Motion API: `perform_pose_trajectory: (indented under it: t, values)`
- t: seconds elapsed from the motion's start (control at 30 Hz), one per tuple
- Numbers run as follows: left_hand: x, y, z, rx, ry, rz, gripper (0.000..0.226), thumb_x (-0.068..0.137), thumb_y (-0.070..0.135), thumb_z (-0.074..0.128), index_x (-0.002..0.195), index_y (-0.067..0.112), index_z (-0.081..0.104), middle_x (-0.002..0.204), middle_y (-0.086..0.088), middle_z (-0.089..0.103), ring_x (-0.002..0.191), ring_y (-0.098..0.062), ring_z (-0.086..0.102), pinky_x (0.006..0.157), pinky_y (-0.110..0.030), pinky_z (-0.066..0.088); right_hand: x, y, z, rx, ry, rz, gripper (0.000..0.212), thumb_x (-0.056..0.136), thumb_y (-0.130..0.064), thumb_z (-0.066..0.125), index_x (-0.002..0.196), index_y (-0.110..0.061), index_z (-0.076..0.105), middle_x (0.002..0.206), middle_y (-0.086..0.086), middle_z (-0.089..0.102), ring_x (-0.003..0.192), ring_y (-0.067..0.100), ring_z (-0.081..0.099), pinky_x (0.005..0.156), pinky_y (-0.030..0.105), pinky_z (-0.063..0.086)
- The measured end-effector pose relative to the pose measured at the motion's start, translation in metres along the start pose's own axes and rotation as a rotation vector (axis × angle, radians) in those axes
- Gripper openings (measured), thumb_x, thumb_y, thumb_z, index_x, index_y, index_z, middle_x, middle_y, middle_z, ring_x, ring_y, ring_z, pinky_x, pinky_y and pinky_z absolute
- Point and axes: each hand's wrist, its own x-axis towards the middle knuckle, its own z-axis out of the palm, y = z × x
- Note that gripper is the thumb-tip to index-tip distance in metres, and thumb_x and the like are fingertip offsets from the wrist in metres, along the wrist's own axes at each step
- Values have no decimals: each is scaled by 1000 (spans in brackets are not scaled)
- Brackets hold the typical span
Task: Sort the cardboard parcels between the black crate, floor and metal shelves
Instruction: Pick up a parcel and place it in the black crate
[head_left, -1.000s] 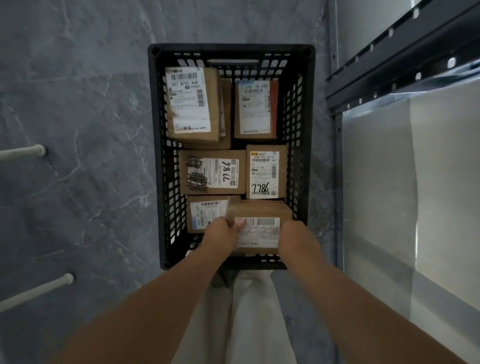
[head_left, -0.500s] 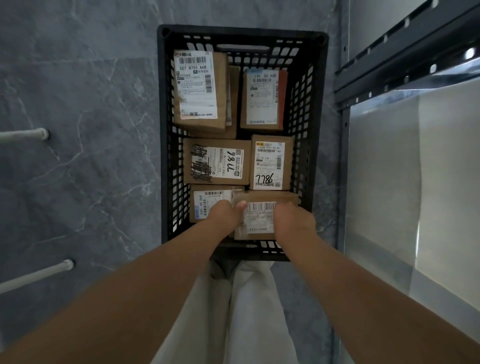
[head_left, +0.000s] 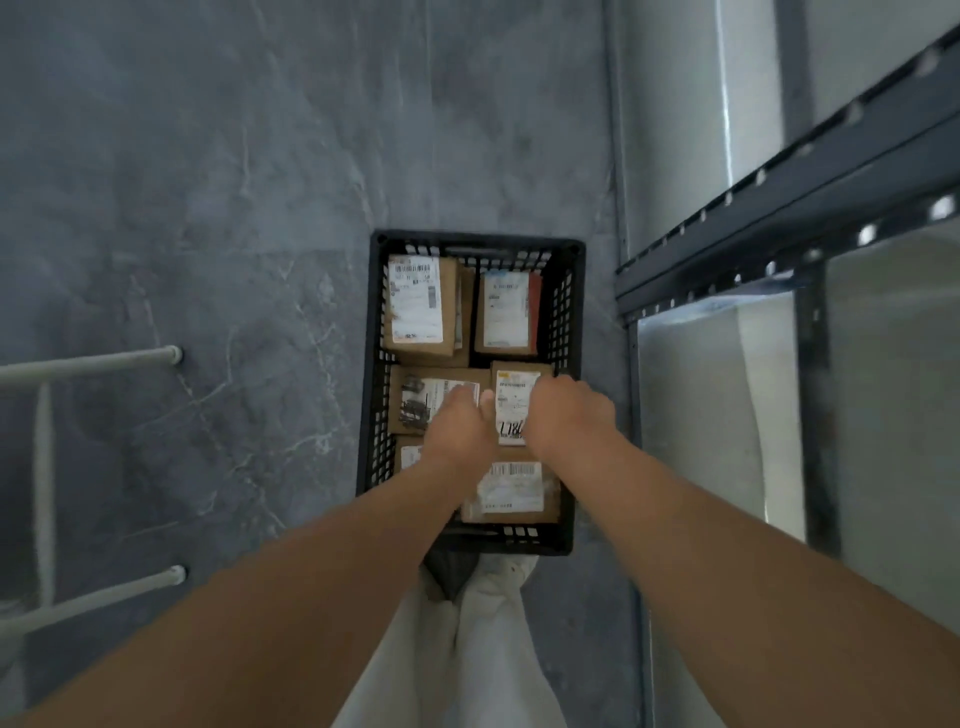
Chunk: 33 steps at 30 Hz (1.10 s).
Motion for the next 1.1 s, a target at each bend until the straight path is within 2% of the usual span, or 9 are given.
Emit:
perform_pose_trajectory:
  t: [0.13, 0.23, 0.33, 0.43, 0.7, 0.8, 0.93, 1.0, 1.1]
  values:
    - [-25, 95, -83, 109, 78, 188, 32, 104, 29, 30, 112, 7, 50, 113, -15, 58, 97, -27, 55, 82, -39, 44, -58, -10, -105, 71, 218, -34, 29, 95, -17, 49, 124, -13, 53, 125, 10, 53, 115, 27, 52, 91, 36, 42]
    - [-66, 173, -166, 171, 200, 307, 40, 105, 28, 31, 132, 3, 46, 138, -17, 49, 127, -32, 46, 105, -44, 37, -118, -14, -202, 97, 432, -47, 33, 100, -22, 41, 131, -11, 49, 133, 12, 49, 124, 29, 48, 102, 37, 38]
    - [-122, 239, -249, 204, 397, 414, 50, 106, 29, 25, 153, 10, 23, 161, -7, 19, 149, -19, 15, 121, -37, 13, -187, -15, -297, 169, 656, -108, 49, 101, -19, 38, 148, -7, 29, 154, 15, 31, 144, 29, 25, 120, 37, 20]
    - [-189, 286, -322, 219, 674, 524, 52, 106, 30, 25, 155, 14, 16, 164, 0, 9, 151, -13, 5, 122, -38, 5, -263, -11, -370, 132, 915, -220, 66, 99, -15, 38, 156, -9, 5, 163, 12, 9, 151, 25, 3, 123, 40, 4]
    - [-363, 406, -470, 301, 1134, 768, 58, 104, 36, 23, 157, 18, 4, 164, 5, -4, 150, -8, -9, 121, -43, -8, -455, -3, -513, 98, 1516, -272, 76, 96, -16, 41, 156, -6, -3, 165, 7, -2, 152, 21, -4, 118, 43, -12]
    - [-404, 429, -488, 294, 1183, 786, 62, 104, 39, 20, 155, 19, -7, 162, 6, -16, 147, -7, -18, 117, -42, -16, -495, 2, -526, 49, 1604, -192, 79, 92, -18, 37, 155, -6, -9, 164, 7, -10, 151, 20, -11, 117, 43, -17]
    - [-433, 447, -490, 344, 1180, 955, 66, 103, 41, 20, 154, 18, -15, 161, 5, -23, 147, -9, -22, 119, -45, -14, -534, 6, -527, -100, 1595, -110, 69, 94, -22, 16, 154, -6, -15, 162, 9, -19, 150, 23, -17, 120, 49, -13]
    - [-444, 455, -499, 353, 1184, 1021, 65, 103, 42, 17, 154, 17, -16, 161, 5, -24, 147, -10, -23, 120, -46, -12, -552, 7, -532, -110, 1623, -52, 69, 97, -24, 22, 154, -7, -14, 163, 10, -16, 150, 23, -15, 121, 51, -9]
    - [-460, 460, -516, 342, 1188, 1095, 63, 104, 40, 16, 154, 16, -13, 161, 4, -21, 147, -10, -23, 120, -47, -11, -587, 3, -538, -60, 1633, 45, 73, 94, -40, 9, 154, -7, -16, 163, 7, -17, 150, 21, -15, 120, 49, -11]
